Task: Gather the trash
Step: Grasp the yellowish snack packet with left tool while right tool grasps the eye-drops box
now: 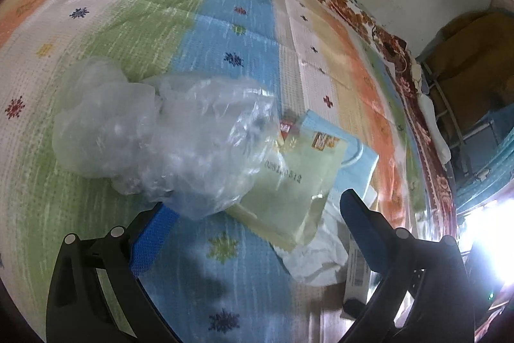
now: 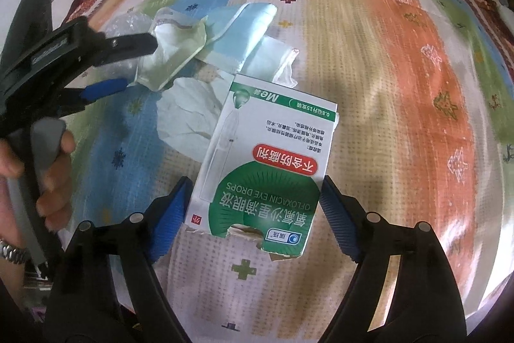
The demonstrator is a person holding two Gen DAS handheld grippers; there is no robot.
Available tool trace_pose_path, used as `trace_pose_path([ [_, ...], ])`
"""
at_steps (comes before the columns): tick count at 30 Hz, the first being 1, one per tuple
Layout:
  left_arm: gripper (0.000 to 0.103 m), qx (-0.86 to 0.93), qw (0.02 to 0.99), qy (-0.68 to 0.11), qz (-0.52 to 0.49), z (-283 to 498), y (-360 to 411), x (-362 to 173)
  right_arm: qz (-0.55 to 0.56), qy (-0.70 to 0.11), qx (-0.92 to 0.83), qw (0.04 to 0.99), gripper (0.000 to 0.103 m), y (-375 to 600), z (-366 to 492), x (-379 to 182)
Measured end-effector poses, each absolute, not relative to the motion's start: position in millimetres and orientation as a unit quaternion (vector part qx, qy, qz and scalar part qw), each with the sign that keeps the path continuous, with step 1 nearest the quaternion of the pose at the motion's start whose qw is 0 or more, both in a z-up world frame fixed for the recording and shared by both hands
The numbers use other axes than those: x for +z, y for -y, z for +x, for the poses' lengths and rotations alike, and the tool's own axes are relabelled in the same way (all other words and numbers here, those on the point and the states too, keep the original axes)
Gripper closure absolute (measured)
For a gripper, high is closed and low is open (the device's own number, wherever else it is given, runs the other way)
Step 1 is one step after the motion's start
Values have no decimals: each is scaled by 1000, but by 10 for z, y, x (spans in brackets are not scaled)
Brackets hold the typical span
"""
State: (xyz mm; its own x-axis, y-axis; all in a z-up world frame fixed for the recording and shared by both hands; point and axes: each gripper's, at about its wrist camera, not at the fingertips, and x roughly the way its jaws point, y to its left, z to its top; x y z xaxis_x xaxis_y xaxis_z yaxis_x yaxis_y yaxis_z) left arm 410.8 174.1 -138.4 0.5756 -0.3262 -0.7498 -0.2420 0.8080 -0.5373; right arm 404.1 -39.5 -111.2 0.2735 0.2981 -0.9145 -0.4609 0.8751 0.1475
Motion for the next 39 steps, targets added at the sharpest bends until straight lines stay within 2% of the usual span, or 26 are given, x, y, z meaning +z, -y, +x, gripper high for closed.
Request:
trace_pose_path([
  [8,6,-30,833,-448,-322,4206,-1751,-1425,-68,-557,249,789,29,424,4037,-1020],
  [13,10,-31,836,-458,-301,4226,-1677,-1432,-76,-555,244,791,29,444,4050,-1020],
  [16,31,-28,835,-468,-287,4231,-1649,-1440,-78,-558,247,788,29,453,4055,-1023],
  [18,49,-25,834,-476,-277,4244,-1631,-1448,-74,-556,252,788,30,470,4071,-987],
  [20,57,-21,838,-473,-270,4232,-1632,-1423,-71,-553,251,791,30,503,4078,-945],
  [24,61,-3,846,-460,-268,4185,-1701,-1332,-68,-552,247,793,30,578,4090,-900],
  [35,62,-13,838,-474,-271,4023,-1700,-1155,-67,-538,250,802,30,697,4036,-696],
  [39,62,-7,823,-476,-308,3919,-1710,-1143,-73,-542,259,796,30,686,3977,-703],
])
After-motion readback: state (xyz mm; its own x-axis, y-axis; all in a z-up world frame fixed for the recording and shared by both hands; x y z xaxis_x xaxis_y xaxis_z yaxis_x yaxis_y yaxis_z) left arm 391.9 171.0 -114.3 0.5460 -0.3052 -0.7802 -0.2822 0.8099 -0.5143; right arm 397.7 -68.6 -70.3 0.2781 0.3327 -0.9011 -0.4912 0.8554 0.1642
